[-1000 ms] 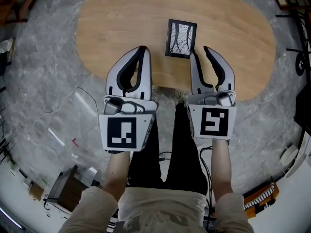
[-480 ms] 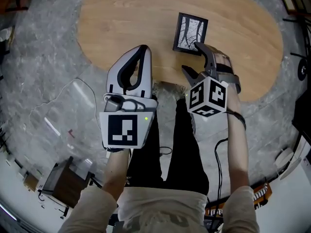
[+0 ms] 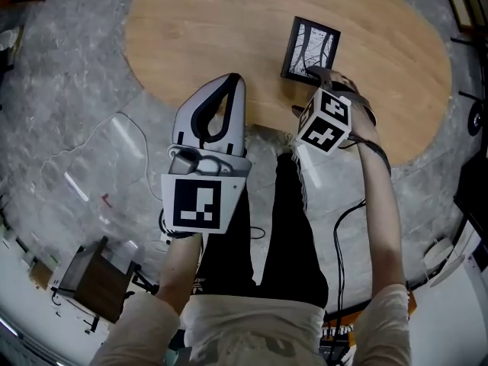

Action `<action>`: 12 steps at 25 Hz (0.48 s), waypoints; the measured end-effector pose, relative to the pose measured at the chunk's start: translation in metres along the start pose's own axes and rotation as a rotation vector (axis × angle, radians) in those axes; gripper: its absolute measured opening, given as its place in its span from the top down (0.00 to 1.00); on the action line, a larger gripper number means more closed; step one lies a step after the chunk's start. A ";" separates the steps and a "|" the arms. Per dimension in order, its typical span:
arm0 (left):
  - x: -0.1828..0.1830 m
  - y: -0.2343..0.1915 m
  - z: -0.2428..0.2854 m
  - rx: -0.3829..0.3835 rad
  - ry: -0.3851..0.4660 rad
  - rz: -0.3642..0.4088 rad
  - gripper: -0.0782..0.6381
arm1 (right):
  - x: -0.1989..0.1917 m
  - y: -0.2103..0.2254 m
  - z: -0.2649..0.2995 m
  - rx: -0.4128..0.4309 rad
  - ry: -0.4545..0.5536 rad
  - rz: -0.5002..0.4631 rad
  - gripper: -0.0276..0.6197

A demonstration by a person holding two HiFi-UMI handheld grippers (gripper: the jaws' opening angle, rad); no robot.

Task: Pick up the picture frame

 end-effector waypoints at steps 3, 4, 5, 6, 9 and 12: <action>-0.004 0.000 0.002 -0.001 -0.008 -0.010 0.88 | -0.001 0.000 0.008 0.028 -0.017 -0.016 0.36; -0.005 -0.001 0.002 -0.001 -0.011 -0.014 0.88 | -0.001 -0.001 0.010 0.031 -0.022 -0.022 0.36; -0.006 -0.001 0.001 0.000 -0.014 -0.016 0.88 | -0.001 -0.001 0.011 0.033 -0.026 -0.027 0.36; -0.007 -0.001 0.001 0.002 -0.017 -0.018 0.88 | -0.002 -0.001 0.011 0.036 -0.028 -0.028 0.36; -0.008 -0.001 0.001 0.010 -0.018 -0.027 0.88 | -0.004 -0.001 0.011 0.046 -0.031 -0.014 0.36; -0.008 -0.001 0.002 0.021 -0.013 -0.039 0.88 | -0.002 -0.001 0.010 0.037 -0.034 -0.019 0.36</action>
Point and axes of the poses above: the fingertips, and each gripper's own axes: z forward along the fingers, y to its right, x out of its top, the point moved 2 cm from there along -z, backward along the fingers, and after that the axes turned 8 degrees about -z, right-handed, at the moved point
